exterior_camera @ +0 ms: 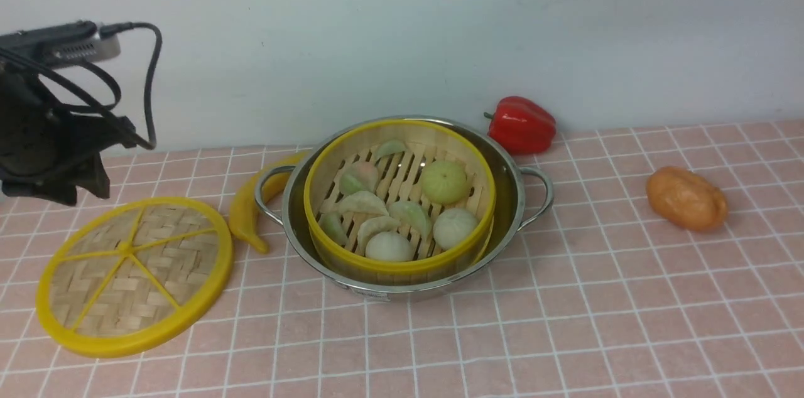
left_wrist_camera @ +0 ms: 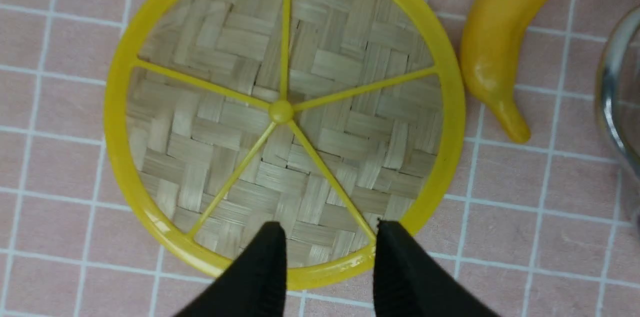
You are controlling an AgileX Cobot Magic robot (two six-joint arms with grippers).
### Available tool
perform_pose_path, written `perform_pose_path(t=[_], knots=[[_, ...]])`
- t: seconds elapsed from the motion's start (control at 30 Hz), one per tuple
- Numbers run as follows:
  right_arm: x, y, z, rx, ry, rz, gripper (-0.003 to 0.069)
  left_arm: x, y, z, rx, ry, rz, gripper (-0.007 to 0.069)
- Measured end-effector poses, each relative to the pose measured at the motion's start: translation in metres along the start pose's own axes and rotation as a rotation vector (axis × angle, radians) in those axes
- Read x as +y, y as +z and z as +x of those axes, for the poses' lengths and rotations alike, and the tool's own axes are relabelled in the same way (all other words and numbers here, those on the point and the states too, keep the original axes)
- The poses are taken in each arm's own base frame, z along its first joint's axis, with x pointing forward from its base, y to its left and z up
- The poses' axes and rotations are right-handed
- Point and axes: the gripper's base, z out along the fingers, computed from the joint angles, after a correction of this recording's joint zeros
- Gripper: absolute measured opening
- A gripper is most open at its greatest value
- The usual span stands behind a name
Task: Place the steamer in the pot on the pink tablecloth, and put the lid on the steamer.
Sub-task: 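Grasp the bamboo steamer lid lying on the table by its centre knob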
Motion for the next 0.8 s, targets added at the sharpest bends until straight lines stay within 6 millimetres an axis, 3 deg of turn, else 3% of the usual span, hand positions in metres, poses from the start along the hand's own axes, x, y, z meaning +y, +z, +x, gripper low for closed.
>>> perform_pose_path(t=[0.13,0.23,0.33,0.43,0.47,0.5,0.8], knots=[[-0.003,-0.057,0.048,0.011,0.000,-0.001,0.0475,0.000,0.039,-0.005,0.067,0.010,-0.021,0.0243],[-0.006,-0.086,0.084,0.018,0.000,0.001,0.0454,0.001,0.058,-0.008,0.076,0.023,-0.038,0.0243],[-0.008,-0.101,0.109,0.024,-0.001,0.004,0.0442,0.001,0.072,-0.010,0.080,0.026,-0.042,0.0243],[-0.012,-0.123,0.147,0.013,-0.002,0.002,0.0426,0.001,0.087,-0.012,0.083,0.031,-0.046,0.0243],[-0.012,-0.126,0.148,0.005,-0.002,0.001,0.0426,0.001,0.088,-0.012,0.085,0.032,-0.047,0.0243],[-0.013,-0.138,0.164,-0.021,0.000,-0.002,0.0423,0.002,0.093,-0.013,0.082,0.034,-0.048,0.0243],[-0.015,-0.177,0.192,-0.135,0.055,-0.021,0.0421,0.005,0.101,-0.017,0.036,0.036,-0.085,0.0243]])
